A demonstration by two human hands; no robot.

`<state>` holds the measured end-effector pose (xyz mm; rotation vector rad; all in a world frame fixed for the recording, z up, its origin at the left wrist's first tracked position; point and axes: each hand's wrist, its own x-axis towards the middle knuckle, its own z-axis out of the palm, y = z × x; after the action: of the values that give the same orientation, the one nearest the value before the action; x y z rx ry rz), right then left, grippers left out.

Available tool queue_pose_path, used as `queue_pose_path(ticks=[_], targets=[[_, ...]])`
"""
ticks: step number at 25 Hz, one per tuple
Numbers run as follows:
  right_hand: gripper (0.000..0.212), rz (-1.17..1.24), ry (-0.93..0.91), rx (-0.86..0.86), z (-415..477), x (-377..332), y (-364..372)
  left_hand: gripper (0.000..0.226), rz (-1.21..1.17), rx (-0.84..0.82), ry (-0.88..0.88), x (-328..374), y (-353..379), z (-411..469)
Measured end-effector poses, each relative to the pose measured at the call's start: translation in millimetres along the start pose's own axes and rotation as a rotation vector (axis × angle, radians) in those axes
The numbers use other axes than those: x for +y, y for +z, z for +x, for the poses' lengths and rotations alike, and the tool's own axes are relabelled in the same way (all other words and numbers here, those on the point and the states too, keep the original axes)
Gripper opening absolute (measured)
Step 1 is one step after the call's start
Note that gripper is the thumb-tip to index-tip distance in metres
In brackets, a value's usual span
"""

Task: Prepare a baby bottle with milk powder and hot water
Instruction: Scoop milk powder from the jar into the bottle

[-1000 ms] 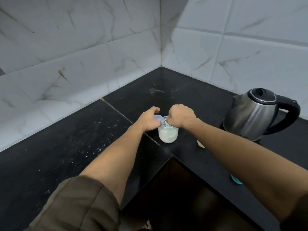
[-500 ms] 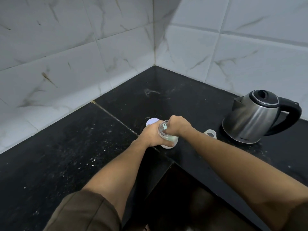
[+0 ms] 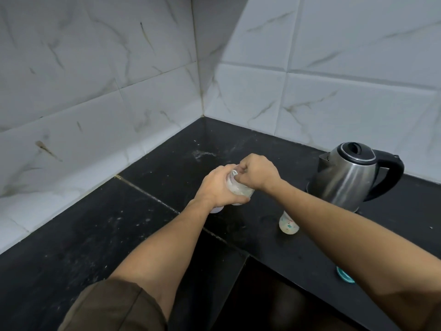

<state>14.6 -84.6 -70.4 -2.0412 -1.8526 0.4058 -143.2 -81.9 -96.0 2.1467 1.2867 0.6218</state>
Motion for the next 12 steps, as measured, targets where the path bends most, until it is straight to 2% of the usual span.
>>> queue_pose_path(ticks=[3, 6, 9, 12], targets=[[0.029, 0.047, -0.100, 0.038, 3.6, 15.6, -26.1, 0.079, 0.009, 0.032, 0.069, 4.0, -5.0, 8.8], [0.002, 0.070, -0.264, 0.014, 4.8, 32.2, -45.9, 0.077, 0.030, 0.091, 0.132, 17.8, -9.7, 16.8], [0.009, 0.036, -0.394, 0.048, 7.5, 43.9, -61.1, 0.071, 0.055, 0.164, 0.172, 34.9, -11.3, 27.8], [0.011, -0.081, -0.439, 0.070, 12.3, 51.8, -78.7, 0.070, 0.095, 0.200, 0.201, 44.0, -7.9, 39.9]])
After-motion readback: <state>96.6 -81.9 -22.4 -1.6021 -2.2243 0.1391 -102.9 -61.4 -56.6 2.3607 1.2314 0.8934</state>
